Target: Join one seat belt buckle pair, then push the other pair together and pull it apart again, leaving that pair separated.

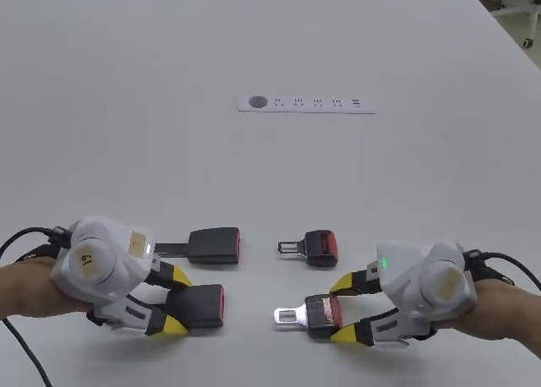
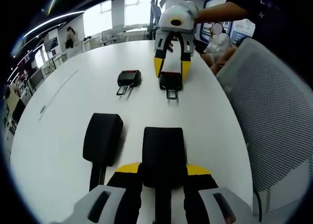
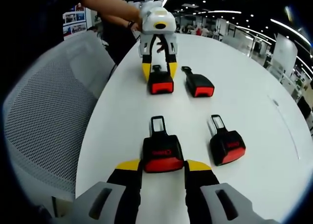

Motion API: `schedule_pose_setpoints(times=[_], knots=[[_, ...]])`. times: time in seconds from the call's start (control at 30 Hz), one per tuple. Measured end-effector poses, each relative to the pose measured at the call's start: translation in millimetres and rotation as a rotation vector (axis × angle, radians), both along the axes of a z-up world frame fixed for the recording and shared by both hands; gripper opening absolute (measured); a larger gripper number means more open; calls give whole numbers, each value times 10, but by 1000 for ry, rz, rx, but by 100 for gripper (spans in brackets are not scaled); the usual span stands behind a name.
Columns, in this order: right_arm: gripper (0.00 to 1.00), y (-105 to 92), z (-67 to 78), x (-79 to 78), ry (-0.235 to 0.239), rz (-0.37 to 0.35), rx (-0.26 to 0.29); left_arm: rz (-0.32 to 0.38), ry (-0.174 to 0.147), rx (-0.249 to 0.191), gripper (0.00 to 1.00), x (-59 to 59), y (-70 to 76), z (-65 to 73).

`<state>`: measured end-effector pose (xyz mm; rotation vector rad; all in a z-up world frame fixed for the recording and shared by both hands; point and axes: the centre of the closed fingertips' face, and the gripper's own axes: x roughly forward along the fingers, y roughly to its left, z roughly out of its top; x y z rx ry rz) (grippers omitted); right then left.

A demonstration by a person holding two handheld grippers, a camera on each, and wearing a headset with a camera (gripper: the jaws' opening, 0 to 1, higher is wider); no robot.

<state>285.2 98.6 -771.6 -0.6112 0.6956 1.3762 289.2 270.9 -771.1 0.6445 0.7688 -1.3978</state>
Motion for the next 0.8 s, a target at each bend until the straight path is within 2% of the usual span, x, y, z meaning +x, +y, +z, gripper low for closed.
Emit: schedule_pose_setpoints(times=[0.23, 0.37, 0.8], knots=[[30, 9, 7, -5, 3, -10, 1, -32, 6, 21, 33, -3, 17, -25], [30, 16, 10, -1, 3, -12, 3, -26, 20, 27, 33, 5, 46, -55], [30, 121, 25, 26, 1, -20, 16, -23, 32, 50, 33, 6, 46, -64]])
